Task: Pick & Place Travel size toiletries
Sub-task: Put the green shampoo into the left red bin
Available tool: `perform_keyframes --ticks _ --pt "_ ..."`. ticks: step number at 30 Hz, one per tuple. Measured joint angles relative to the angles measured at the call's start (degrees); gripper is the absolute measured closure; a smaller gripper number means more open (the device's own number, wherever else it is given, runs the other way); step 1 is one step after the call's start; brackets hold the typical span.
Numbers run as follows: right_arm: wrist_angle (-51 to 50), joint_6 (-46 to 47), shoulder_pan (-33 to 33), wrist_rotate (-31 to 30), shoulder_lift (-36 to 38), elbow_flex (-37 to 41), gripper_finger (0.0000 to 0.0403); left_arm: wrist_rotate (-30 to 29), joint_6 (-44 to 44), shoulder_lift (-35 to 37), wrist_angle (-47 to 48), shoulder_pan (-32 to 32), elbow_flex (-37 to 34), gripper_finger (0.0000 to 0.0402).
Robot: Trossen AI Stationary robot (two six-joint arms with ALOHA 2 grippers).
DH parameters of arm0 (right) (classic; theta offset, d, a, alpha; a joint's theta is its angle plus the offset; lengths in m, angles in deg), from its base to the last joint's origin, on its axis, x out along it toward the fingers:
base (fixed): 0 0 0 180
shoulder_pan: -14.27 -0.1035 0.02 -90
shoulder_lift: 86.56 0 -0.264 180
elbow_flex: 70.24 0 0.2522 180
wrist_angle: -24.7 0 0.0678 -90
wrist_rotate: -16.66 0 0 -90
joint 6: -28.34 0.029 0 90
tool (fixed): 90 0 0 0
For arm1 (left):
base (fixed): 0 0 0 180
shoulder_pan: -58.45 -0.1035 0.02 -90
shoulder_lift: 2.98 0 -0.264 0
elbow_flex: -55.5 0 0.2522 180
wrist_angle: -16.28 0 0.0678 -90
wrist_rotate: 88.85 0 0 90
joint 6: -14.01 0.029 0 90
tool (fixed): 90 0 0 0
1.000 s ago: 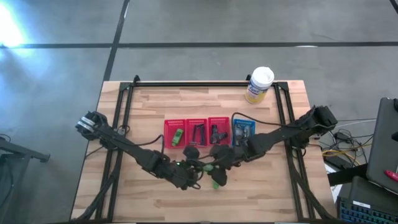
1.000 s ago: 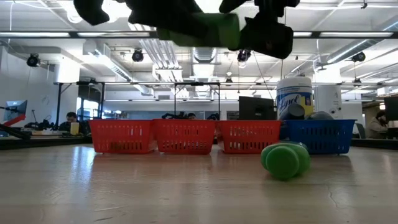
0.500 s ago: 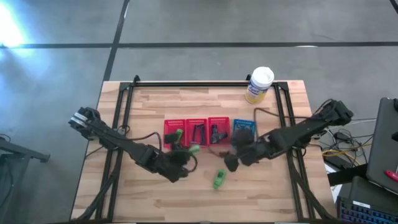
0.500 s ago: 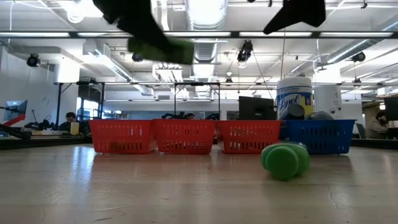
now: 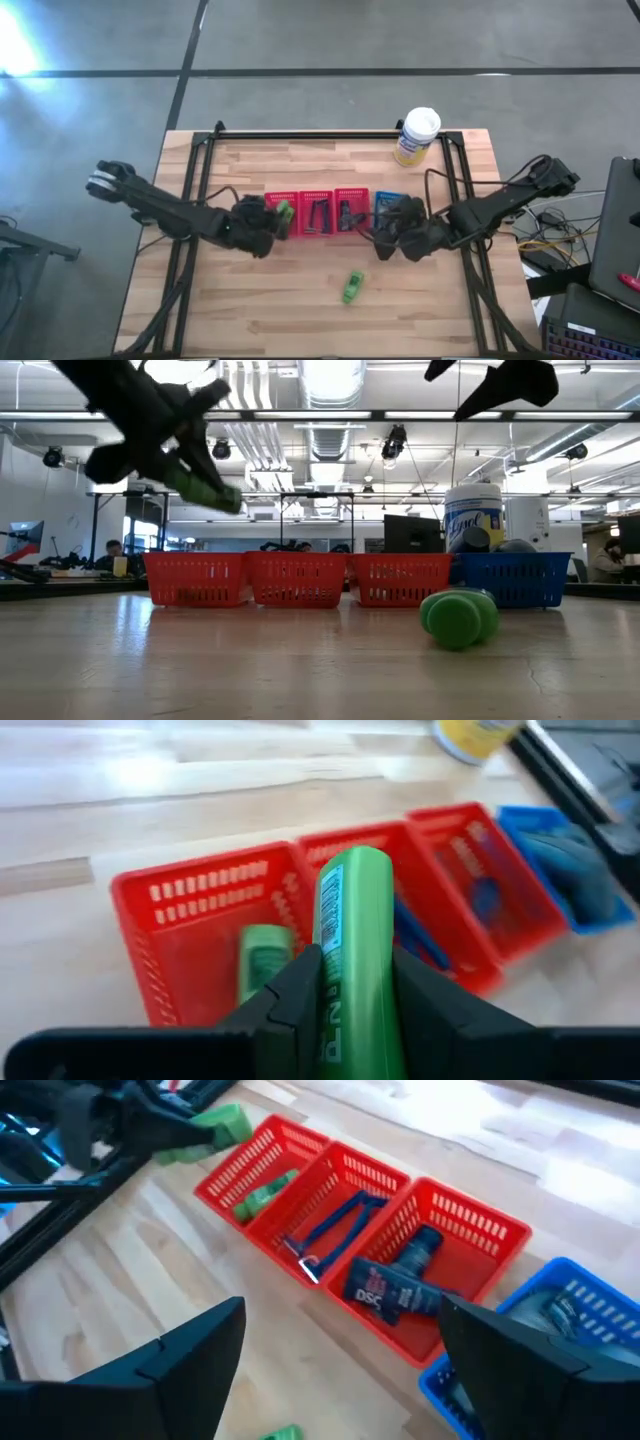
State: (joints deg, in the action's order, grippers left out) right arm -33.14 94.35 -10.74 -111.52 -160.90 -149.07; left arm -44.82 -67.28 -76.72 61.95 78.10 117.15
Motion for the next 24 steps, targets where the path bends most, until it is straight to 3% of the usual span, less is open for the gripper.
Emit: perform_keyframes --ticks 4,7,11,16,24 --pt "1.5 2.1 0.0 1.8 -0.3 2.0 0.0091 1.5 -0.1 -0.1 -5.8 -3.6 -4.7 0.0301" --pt "3.1 2.7 0.0 7.3 -1.0 3.7 0.0098 3.6 0.4 -0.8 -10.0 -6.3 -7.4 0.0301" --pt "3.2 3.3 -1.2 12.4 -2.9 4.5 0.0105 5.1 -0.3 -1.3 -11.0 -8.7 -9.0 0.0295" --pt "3.6 5.8 -3.1 13.7 -5.0 4.9 0.0112 6.3 -3.5 -1.3 -10.8 -9.9 -9.9 0.0262" --pt "4.6 -9.5 -6.6 19.3 -10.9 2.9 0.0098 6.1 -1.3 -1.2 -10.9 -10.0 -9.0 0.019"
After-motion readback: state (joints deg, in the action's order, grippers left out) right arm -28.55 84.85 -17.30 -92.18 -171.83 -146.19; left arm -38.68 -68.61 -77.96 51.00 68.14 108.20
